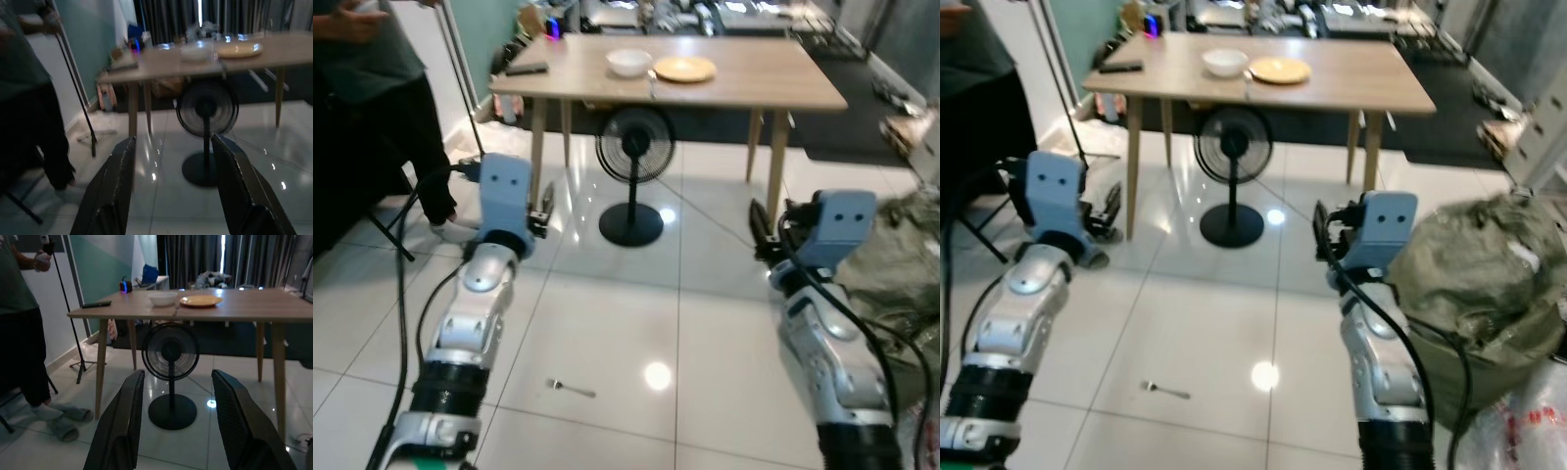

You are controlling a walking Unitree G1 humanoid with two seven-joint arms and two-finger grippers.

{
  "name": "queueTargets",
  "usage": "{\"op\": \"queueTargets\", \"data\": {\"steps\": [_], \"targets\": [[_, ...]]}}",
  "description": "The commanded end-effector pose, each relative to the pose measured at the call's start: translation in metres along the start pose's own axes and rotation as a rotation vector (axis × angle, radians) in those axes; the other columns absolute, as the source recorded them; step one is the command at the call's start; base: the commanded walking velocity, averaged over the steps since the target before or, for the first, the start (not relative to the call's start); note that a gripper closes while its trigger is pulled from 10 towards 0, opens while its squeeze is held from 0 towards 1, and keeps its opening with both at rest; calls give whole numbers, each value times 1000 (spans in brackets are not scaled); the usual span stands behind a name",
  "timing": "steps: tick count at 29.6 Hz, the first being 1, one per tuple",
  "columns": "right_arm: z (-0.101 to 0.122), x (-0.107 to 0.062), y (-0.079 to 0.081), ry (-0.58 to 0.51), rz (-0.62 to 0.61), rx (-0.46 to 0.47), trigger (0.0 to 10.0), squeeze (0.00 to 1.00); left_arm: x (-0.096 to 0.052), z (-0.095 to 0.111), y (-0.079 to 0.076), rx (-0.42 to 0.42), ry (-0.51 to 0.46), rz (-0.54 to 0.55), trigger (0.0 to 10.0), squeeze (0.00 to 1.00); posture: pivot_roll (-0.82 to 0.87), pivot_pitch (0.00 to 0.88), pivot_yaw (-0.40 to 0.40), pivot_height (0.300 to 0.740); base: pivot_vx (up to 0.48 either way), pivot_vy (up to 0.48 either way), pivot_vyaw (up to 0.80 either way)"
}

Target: Setting the table

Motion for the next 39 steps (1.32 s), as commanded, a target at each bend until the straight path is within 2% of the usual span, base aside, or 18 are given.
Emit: {"op": "queueTargets", "data": {"steps": [1,18,35,38,39], "targets": [[-4,-2,-10,19,-28,-10,10000,0,-1,-4,-9,-2,11,-25,10000,31,-94,0,96,740,480,0,-800],[-6,-2,-12,30,-35,-21,10000,0,0,-5,-11,-5,9,-32,10000,35,-97,0,94,740,480,0,-754],[3,1,-3,-18,2,0,10000,0,-1,0,-7,23,-15,-17,10000,35,-81,0,88,740,480,0,0],[10,4,3,-46,28,-8,10000,0,-2,5,-1,30,-27,-3,10000,35,-62,0,82,740,480,0,0],[16,6,10,-75,62,-34,10000,0,-3,8,5,36,-35,12,10000,31,-55,0,77,740,480,0,0]]}}
Point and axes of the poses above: a point about 5 cm out from each wrist's last joint towards the gripper, its own x axis pointing out of the wrist towards the gripper, its own z axis along the axis of the wrist's last joint, y = z × x, the point moved 3 cm from there along x, pointing out of the wrist towards the gripper, and after that the axes turned 8 degrees about -x, right-handed, at the moved point
